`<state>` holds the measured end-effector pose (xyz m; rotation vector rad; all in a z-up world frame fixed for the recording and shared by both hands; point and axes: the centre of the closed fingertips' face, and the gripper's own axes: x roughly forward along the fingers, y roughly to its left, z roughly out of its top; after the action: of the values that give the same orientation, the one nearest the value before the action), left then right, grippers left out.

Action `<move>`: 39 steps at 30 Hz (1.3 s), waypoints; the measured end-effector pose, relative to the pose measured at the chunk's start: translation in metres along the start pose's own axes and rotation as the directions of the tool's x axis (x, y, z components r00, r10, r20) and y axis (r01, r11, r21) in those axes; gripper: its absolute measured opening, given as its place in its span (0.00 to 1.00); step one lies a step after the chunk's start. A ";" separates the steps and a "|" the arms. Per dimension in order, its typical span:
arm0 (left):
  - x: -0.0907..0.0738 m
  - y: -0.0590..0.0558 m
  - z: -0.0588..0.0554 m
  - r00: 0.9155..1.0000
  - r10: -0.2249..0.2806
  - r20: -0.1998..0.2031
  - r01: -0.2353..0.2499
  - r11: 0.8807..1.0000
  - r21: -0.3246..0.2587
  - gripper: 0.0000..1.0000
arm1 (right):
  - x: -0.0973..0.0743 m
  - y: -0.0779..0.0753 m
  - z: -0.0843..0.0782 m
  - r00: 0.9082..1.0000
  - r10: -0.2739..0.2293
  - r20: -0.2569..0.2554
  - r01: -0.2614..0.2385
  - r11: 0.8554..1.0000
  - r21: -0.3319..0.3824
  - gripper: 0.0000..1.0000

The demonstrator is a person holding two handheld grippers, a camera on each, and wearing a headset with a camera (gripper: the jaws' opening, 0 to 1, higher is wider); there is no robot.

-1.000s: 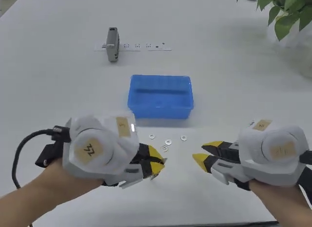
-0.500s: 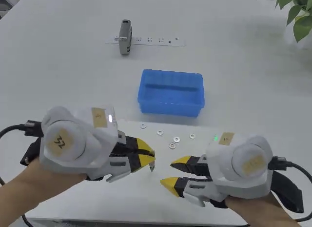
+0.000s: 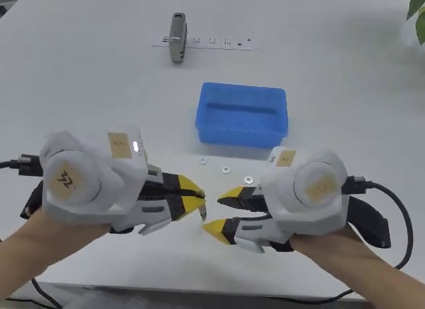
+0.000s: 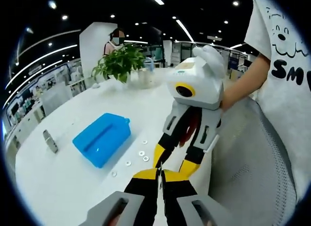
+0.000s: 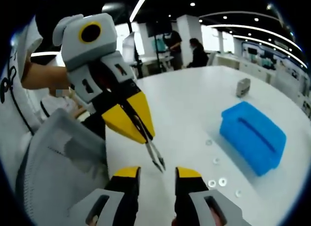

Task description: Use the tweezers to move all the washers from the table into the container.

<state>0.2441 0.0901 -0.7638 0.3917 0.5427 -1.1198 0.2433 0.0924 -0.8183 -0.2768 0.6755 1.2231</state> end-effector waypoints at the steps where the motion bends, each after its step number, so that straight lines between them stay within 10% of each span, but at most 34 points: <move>1: -0.001 0.000 0.001 1.000 -0.001 -0.001 0.001 1.000 0.001 0.00 | 0.001 -0.001 0.002 1.000 0.000 0.003 0.000 1.000 -0.001 0.25; 13: -0.007 -0.013 0.018 0.995 -0.084 -0.052 0.090 0.988 0.126 0.00 | 0.000 0.012 0.025 0.992 0.123 -0.033 -0.127 0.980 -0.153 0.16; 29: 0.004 -0.019 0.008 0.993 -0.081 -0.089 0.094 0.985 0.148 0.00 | 0.002 0.018 0.015 0.988 0.122 -0.092 -0.144 0.947 -0.288 0.04; 36: -0.003 -0.010 0.006 0.998 0.047 -0.031 -0.048 0.999 -0.020 0.11 | 0.001 0.011 0.009 0.993 0.094 -0.068 -0.108 0.963 -0.246 0.02; 39: -0.018 -0.002 -0.002 0.985 0.171 -0.020 -0.172 0.967 -0.190 0.19 | 0.000 0.006 0.008 0.997 0.074 -0.027 -0.077 0.983 -0.168 0.02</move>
<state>0.2363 0.1036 -0.7550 0.2676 0.6022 -0.8920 0.2409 0.0990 -0.8111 -0.4085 0.6049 1.3545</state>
